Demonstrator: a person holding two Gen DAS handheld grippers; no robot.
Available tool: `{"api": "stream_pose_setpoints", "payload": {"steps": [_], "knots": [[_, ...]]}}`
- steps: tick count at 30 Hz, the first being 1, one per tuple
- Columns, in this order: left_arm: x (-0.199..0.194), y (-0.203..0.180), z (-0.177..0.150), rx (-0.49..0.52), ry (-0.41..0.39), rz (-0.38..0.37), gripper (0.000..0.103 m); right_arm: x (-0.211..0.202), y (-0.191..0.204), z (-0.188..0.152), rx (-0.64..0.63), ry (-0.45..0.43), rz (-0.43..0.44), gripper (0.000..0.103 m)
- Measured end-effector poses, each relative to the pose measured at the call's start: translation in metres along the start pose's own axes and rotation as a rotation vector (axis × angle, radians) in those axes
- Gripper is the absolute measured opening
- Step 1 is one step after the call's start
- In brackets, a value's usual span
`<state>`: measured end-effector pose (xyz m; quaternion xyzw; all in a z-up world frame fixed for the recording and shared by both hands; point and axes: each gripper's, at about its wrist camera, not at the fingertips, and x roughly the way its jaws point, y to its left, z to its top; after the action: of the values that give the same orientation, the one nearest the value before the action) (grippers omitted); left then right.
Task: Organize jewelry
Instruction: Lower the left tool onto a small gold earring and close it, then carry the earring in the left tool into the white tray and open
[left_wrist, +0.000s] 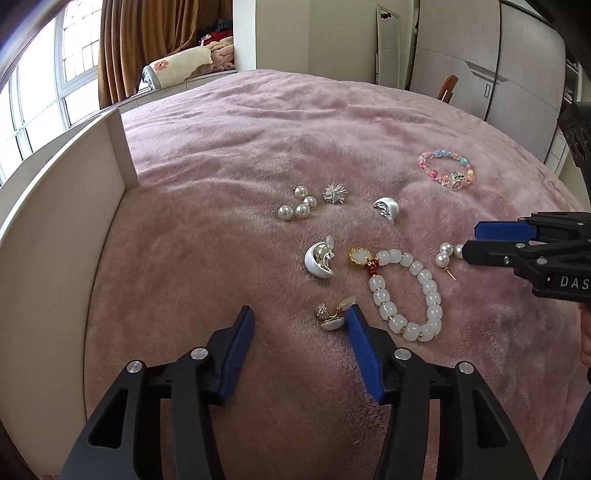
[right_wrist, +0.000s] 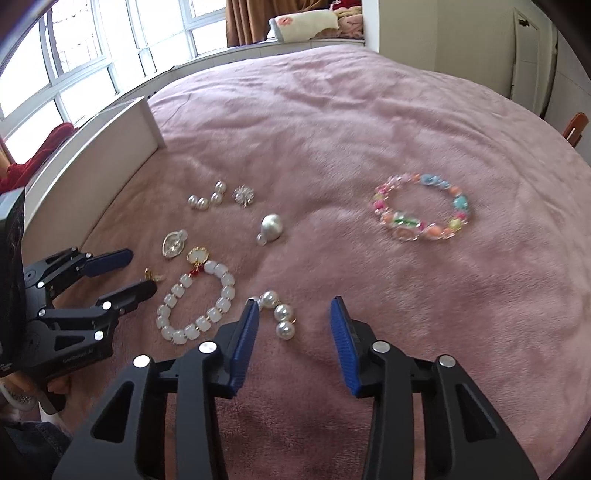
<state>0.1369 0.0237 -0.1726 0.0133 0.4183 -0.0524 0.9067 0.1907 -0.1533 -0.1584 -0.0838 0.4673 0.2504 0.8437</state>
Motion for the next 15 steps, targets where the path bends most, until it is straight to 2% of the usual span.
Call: {"api": "stream_pose_setpoints", "payload": {"steps": [5, 10, 12, 15], "knots": [[-0.0009, -0.0038, -0.0024, 0.011, -0.017, 0.008, 0.038, 0.0084, 0.0082, -0.006, -0.032, 0.03, 0.031, 0.012], [-0.0023, -0.0059, -0.0025, 0.014, -0.015, -0.014, 0.026, 0.0077, 0.0093, -0.0075, -0.021, 0.034, 0.052, 0.012], [-0.002, -0.0048, -0.0022, 0.003, -0.015, -0.025, 0.019, 0.0061, 0.0084, -0.0067, -0.015, 0.027, 0.051, 0.012], [-0.0028, -0.0007, -0.0012, -0.028, -0.017, -0.054, 0.018, 0.0008, 0.0071, -0.0052, -0.006, 0.005, 0.055, 0.012]]}}
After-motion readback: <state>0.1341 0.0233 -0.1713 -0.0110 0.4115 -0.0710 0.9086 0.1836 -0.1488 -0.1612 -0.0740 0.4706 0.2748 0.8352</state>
